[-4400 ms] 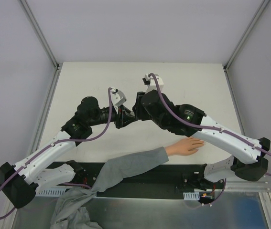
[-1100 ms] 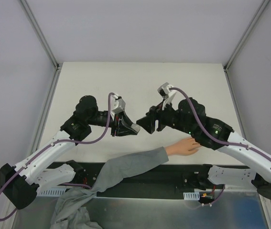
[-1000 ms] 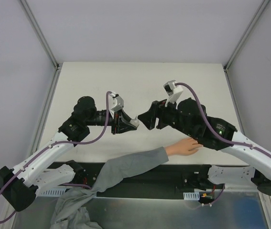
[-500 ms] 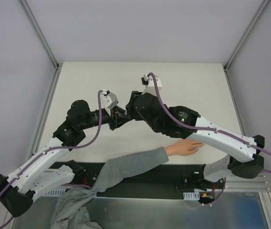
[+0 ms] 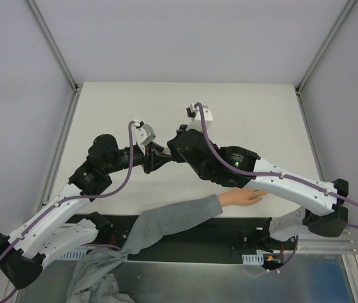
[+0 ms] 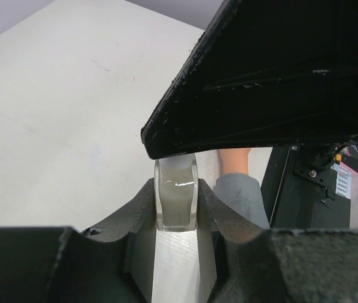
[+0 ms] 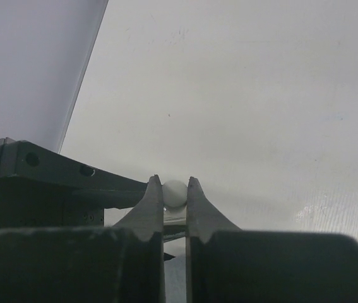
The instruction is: Paint the nails
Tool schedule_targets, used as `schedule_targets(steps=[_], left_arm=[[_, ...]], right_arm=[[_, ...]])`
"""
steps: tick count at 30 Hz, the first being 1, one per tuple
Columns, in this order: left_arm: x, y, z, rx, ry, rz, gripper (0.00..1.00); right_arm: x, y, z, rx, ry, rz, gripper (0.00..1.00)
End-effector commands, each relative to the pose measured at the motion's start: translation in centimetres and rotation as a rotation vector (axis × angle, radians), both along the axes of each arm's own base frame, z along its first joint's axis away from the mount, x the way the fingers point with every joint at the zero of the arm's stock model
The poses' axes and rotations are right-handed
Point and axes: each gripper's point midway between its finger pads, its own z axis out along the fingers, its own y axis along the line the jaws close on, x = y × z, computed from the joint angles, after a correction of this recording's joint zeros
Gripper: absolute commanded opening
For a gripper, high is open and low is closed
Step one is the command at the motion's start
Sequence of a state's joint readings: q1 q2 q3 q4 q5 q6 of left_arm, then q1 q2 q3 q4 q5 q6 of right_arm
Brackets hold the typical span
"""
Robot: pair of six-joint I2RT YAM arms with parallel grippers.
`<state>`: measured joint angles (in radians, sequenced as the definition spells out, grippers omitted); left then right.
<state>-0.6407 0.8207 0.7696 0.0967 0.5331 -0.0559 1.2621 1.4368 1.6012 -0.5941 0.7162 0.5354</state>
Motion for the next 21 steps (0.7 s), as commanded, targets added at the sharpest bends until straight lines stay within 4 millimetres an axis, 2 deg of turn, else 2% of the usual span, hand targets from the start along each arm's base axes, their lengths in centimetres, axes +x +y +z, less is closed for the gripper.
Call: schedule_targets(steps=[1, 2, 3, 4, 5, 6, 7, 8, 9, 10, 13, 17, 20, 21], left_arm=[[-2.3, -0.9, 2.9, -0.074, -0.077, -0.139, 0.0], [-2.8, -1.1, 3.0, -0.078, -0.078, -0.174, 0.0], [-3.9, -1.4, 3.0, -0.078, -0.075, -0.249, 0.0], [-4.5, -1.4, 3.5, -0.086, -0.073, -0.289, 0.0], [-5.0, -1.5, 3.6, -0.089, -0.064, -0.328, 0.0], [-5.0, -1.5, 3.9, -0.099, -0.058, -0.363, 0.0], [-6.8, -1.4, 4.4, -0.114, -0.016, -0.481, 0.0], [-7.3, -1.4, 4.4, -0.121, 0.018, -0.551, 0.0], [-7.9, -1.1, 4.8, -0.135, 0.035, -0.613, 0.0], [-9.8, -0.6, 6.0, -0.159, 0.033, -0.741, 0.0], [-10.2, -0.6, 6.3, -0.169, 0.075, -0.791, 0.0], [-9.8, -0.8, 5.6, -0.162, 0.099, -0.779, 0.0], [-9.5, -0.9, 5.6, -0.172, 0.084, -0.74, 0.0], [-9.2, -0.9, 5.6, -0.173, 0.073, -0.714, 0.0]], right_arm=[[-0.1, -2.4, 0.0, -0.016, -0.067, 0.015, 0.0], [-0.4, -1.8, 0.4, 0.011, -0.088, 0.067, 0.0], [-0.4, -2.2, 0.6, -0.044, -0.144, 0.135, 0.0], [-1.1, -3.0, -0.7, -0.074, -0.167, 0.203, 0.0], [-2.8, -1.3, 0.7, 0.016, -0.21, 0.367, 0.0], [-3.0, -1.4, 0.5, 0.031, -0.251, 0.466, 0.0], [-8.2, 1.1, 0.0, 0.118, -0.355, 0.87, 0.0], [-11.0, -0.3, 1.7, 0.2, -0.467, 1.019, 0.0], [-11.7, -0.8, 2.0, 0.233, -0.499, 1.093, 0.0], [-13.1, -1.4, 1.4, 0.244, -0.457, 1.2, 0.0], [-12.5, -1.3, 1.8, 0.236, -0.458, 1.219, 0.0], [-11.8, -0.7, 1.8, 0.223, -0.446, 1.203, 0.0], [-10.4, -0.7, 2.2, 0.223, -0.432, 1.112, 0.01], [-9.9, -1.1, 2.9, 0.23, -0.432, 1.061, 0.26]])
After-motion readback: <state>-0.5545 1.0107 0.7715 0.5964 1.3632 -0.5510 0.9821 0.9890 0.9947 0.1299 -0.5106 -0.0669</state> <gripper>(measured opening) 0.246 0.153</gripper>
